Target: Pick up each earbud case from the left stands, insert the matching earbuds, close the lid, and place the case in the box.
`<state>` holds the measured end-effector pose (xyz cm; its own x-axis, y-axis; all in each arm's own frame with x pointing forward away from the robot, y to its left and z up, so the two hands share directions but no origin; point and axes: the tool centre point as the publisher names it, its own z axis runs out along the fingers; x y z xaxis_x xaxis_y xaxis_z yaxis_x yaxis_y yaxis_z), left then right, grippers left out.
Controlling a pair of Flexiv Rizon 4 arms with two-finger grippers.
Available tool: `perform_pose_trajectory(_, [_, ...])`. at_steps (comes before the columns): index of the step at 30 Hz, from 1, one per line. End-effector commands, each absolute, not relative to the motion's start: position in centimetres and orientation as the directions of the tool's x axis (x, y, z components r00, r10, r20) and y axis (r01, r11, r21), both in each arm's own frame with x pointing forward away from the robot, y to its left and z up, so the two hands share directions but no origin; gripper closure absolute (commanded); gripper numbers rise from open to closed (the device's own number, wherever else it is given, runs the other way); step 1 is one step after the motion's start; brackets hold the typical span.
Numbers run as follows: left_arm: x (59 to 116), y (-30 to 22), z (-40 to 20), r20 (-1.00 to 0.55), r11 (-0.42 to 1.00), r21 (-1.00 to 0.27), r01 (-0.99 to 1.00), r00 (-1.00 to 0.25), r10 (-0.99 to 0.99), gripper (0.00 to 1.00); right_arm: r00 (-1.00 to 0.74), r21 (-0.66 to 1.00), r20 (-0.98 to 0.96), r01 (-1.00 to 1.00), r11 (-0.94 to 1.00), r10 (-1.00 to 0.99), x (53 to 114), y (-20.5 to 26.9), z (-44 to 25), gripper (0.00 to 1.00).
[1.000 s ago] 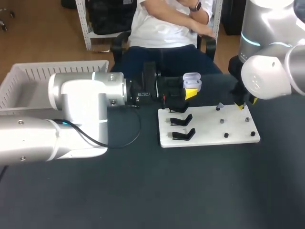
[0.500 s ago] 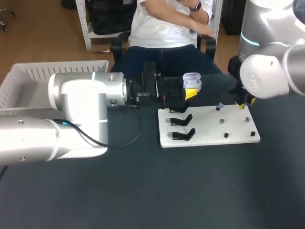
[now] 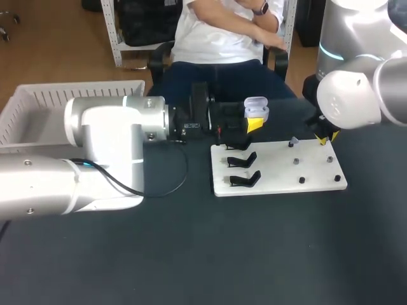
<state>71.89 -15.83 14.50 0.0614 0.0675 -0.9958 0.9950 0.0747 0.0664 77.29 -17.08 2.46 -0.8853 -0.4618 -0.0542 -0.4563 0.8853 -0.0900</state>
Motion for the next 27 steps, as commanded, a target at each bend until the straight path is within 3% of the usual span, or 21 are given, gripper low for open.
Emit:
perform_pose_trajectory(1, [71.7,-15.8,14.4,-0.996,0.082,0.071,0.994,0.066,0.062,1.0,-0.886,-0.091,-0.052,-0.455,0.886,-0.461,77.1,-16.9,2.6,1.0])
perform_pose_trajectory(27, [71.7,-15.8,14.4,-0.996,0.082,0.071,0.994,0.066,0.062,1.0,-0.936,-0.053,0.014,-0.353,0.934,-0.353,70.9,-14.0,13.7,1.0])
